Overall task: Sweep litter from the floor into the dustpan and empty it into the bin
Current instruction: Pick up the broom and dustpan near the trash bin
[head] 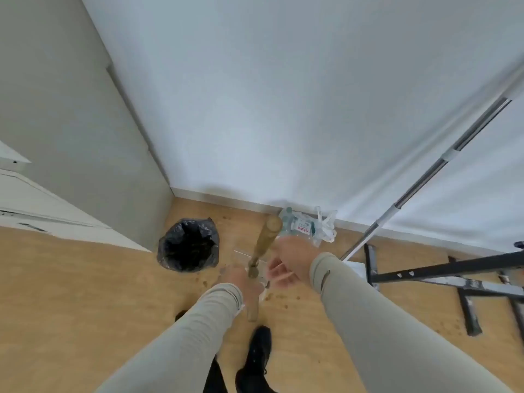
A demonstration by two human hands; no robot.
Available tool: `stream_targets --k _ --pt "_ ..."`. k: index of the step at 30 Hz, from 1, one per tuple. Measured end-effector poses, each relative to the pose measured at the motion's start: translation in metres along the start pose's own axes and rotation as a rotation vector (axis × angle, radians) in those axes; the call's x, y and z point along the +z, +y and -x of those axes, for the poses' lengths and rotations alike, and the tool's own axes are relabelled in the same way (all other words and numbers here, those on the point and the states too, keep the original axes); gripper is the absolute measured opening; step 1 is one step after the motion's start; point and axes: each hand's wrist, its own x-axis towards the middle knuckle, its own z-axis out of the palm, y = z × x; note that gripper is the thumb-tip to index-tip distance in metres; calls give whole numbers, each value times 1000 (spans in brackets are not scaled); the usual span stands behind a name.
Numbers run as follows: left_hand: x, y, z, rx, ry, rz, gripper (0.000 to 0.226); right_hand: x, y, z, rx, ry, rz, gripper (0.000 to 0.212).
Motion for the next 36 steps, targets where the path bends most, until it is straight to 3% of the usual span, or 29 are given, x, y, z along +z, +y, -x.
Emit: stream_targets --k 4,7,10,12,16,19,25,29,36 --pt "42 -18 -61 61 -91 262 50 20 -6 -12 185 -179 -351 42" --pt "44 -7 -45 13 -39 552 49 21 -15 -21 163 -190 -579 19" --pt "35 1 -28 5 19 547 30 15 -20 -23 164 -161 -635 6" --pt "36 -3 -20 21 39 510 31 9 -21 -26 176 -143 -600 5" --pt "57 -23 12 -38 -95 649 38 -38 -33 -28 163 -41 -756 10" --pt "63 -37 22 -79 -66 681 46 -54 -29 -25 181 -70 -602 20" --pt "34 -69 51 -106 104 552 36 -25 8 -10 225 -44 -310 7" --pt "16 -110 90 -135 210 524 28 -15 24 6 201 -89 -203 11" --pt "-1 -204 150 -241 260 436 22 65 46 35 278 -234 -77 16"
